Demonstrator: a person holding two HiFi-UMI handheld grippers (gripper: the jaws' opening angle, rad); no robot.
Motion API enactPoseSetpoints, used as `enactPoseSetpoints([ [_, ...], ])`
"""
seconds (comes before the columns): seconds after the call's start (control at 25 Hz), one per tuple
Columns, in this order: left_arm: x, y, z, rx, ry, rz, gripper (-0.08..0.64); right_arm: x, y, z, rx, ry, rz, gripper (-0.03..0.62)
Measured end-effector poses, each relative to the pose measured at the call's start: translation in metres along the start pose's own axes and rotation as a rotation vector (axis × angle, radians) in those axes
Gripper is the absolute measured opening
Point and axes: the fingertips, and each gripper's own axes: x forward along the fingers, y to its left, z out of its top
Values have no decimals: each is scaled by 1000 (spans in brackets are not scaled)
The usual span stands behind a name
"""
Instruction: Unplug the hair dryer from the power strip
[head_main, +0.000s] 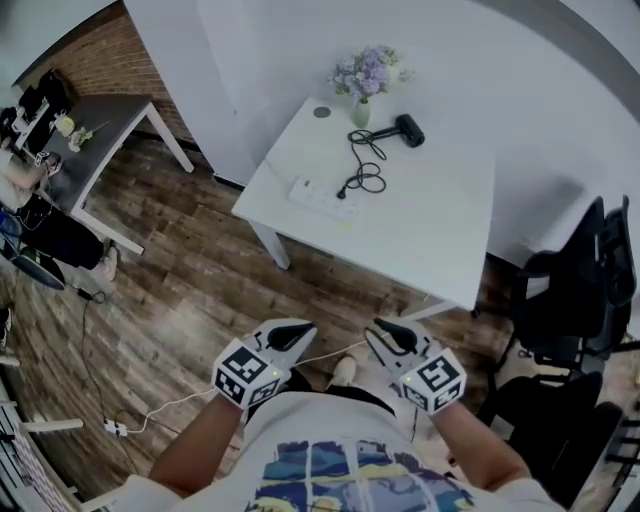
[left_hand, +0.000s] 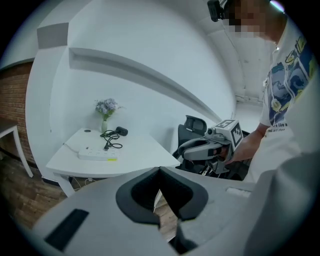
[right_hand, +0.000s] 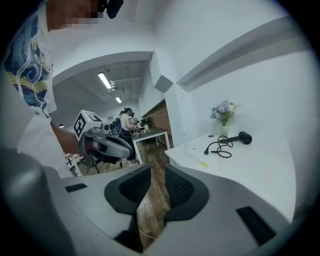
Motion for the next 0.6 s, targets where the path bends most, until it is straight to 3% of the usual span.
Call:
enactPoseSetpoints([
  [0.28,39,46,23,7,20,18,3,23,-50,6,15,14,-16,89],
  [0.6,98,134,38,50,41,-6,3,62,-111,13,34,34,-119,91],
])
